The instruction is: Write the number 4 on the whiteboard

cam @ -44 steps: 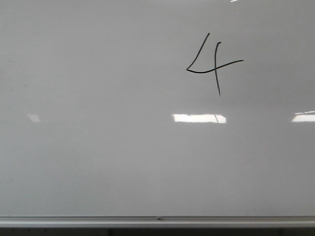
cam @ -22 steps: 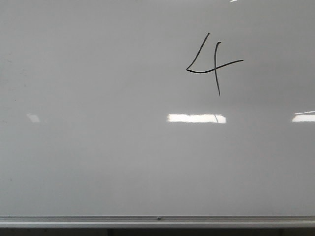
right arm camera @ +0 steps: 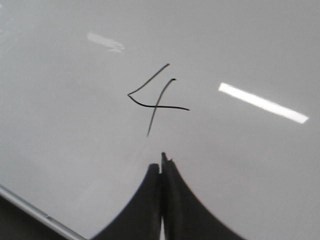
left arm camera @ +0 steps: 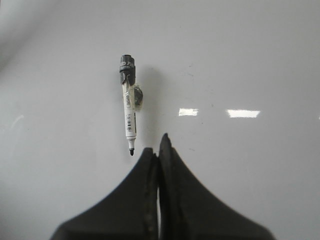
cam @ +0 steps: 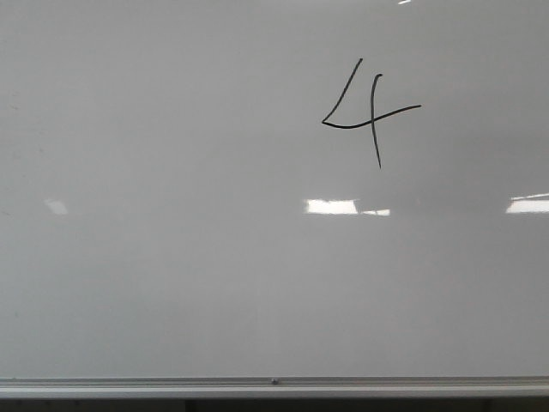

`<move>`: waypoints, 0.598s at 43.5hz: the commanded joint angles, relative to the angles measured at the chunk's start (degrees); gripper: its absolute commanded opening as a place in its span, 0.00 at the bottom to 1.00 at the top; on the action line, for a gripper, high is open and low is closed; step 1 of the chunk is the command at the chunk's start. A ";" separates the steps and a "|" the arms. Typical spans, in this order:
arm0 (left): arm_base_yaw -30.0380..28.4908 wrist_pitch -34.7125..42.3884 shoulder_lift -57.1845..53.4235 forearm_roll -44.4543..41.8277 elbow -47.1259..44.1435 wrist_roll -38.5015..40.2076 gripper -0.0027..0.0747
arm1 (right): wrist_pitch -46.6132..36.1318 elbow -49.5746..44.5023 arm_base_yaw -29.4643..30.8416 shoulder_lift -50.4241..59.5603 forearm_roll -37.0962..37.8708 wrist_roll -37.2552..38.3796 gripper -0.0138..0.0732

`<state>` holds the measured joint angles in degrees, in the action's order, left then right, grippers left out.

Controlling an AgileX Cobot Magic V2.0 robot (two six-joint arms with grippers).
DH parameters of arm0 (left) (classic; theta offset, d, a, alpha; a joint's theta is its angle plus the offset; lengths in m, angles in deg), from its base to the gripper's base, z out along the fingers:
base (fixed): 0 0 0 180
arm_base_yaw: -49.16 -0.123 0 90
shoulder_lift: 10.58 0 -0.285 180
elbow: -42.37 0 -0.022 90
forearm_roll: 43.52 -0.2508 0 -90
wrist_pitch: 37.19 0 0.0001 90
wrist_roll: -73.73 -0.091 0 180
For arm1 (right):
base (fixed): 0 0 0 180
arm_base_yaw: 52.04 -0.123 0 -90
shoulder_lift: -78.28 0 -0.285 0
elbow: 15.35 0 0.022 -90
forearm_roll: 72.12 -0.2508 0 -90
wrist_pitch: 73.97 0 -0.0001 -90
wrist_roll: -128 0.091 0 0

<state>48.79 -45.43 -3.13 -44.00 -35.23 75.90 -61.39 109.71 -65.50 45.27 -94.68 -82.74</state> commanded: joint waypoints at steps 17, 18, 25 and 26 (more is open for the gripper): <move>0.46 4.48 -0.79 0.49 -0.28 0.51 0.01 | -8.73 -20.44 12.96 20.24 14.75 27.52 0.08; 0.46 4.48 -0.79 0.49 -0.28 0.51 0.01 | -8.79 -21.06 12.96 20.59 14.82 27.52 0.08; 0.46 4.48 -0.79 0.49 -0.28 0.51 0.01 | -6.46 -22.98 12.98 24.93 15.83 27.52 0.08; 0.46 4.48 -0.79 0.49 -0.28 0.51 0.01 | -5.96 -22.98 12.98 25.76 15.83 27.52 0.08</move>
<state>48.79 -45.43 -3.13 -44.00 -35.23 75.90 -64.49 85.94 -52.82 69.31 -79.92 -55.60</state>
